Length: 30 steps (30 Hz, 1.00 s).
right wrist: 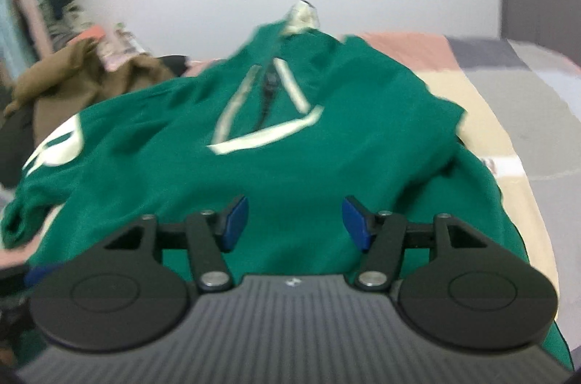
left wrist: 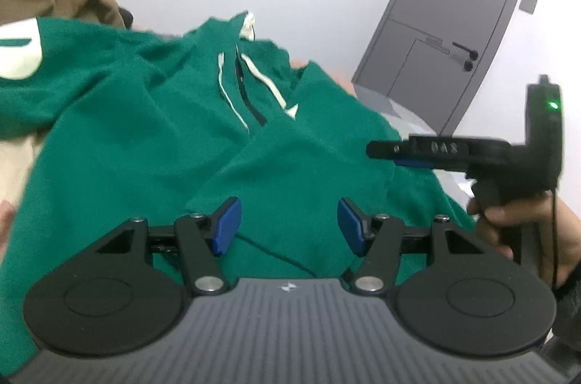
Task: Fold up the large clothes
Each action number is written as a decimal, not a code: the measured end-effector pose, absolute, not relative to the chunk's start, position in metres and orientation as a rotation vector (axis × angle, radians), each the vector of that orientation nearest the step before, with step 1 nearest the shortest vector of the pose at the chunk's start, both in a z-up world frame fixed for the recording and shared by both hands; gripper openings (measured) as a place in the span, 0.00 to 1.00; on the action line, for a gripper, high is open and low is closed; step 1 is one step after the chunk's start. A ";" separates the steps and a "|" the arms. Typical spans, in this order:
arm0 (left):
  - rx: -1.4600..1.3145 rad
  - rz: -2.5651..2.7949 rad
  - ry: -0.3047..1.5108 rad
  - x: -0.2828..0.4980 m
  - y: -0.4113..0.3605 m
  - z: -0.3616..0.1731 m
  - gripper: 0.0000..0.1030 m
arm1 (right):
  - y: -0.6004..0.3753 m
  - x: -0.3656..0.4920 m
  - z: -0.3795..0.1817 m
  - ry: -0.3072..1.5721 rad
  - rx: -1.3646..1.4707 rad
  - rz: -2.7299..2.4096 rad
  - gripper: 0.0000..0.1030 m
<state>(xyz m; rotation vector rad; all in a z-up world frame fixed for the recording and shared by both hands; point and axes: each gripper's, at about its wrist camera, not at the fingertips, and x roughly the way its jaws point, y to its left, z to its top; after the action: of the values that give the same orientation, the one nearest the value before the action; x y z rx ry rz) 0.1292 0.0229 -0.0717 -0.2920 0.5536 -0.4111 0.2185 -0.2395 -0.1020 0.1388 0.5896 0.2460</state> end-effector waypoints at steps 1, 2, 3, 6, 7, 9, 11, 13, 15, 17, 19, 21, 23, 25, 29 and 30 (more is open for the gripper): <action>-0.298 -0.403 0.540 0.127 0.025 -0.069 0.63 | -0.234 0.213 -0.099 0.579 0.122 0.260 0.58; -0.306 -0.393 0.527 0.127 0.028 -0.067 0.63 | -0.229 0.207 -0.096 0.569 0.106 0.278 0.58; -0.316 -0.378 0.516 0.125 0.032 -0.064 0.63 | -0.224 0.202 -0.095 0.564 0.098 0.296 0.58; -0.336 -0.332 0.499 0.125 0.044 -0.059 0.63 | -0.208 0.192 -0.096 0.571 0.079 0.343 0.58; -0.340 -0.315 0.498 0.125 0.048 -0.058 0.63 | -0.203 0.188 -0.098 0.576 0.074 0.359 0.58; -0.345 -0.287 0.492 0.125 0.055 -0.055 0.63 | -0.194 0.185 -0.103 0.593 0.074 0.379 0.58; -0.339 -0.260 0.487 0.125 0.061 -0.052 0.63 | -0.188 0.184 -0.110 0.614 0.089 0.386 0.58; -0.329 -0.225 0.481 0.125 0.067 -0.049 0.63 | -0.180 0.182 -0.117 0.634 0.082 0.388 0.58; -0.330 -0.191 0.478 0.124 0.075 -0.048 0.64 | -0.171 0.182 -0.127 0.651 0.034 0.390 0.58; -0.341 -0.158 0.480 0.124 0.084 -0.048 0.64 | -0.165 0.184 -0.135 0.668 -0.008 0.385 0.57; -0.353 -0.122 0.479 0.124 0.094 -0.046 0.64 | -0.163 0.187 -0.145 0.697 -0.003 0.388 0.57; -0.359 -0.076 0.481 0.126 0.103 -0.046 0.65 | -0.163 0.189 -0.150 0.704 -0.001 0.391 0.57; -0.375 -0.036 0.485 0.129 0.112 -0.045 0.65 | -0.162 0.188 -0.151 0.701 -0.002 0.395 0.58; -0.417 -0.002 0.498 0.130 0.121 -0.049 0.66 | -0.163 0.188 -0.150 0.705 0.005 0.397 0.58; -0.431 0.044 0.530 0.132 0.127 -0.056 0.66 | -0.165 0.188 -0.150 0.706 0.006 0.401 0.58; -0.420 0.062 0.529 0.132 0.126 -0.056 0.66 | -0.165 0.188 -0.150 0.706 0.008 0.401 0.58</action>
<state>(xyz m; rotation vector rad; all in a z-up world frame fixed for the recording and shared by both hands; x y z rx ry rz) 0.1316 0.1264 -0.0560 -0.4204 0.5292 0.0619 0.1879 -0.1652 -0.1502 0.0082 0.7062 0.4009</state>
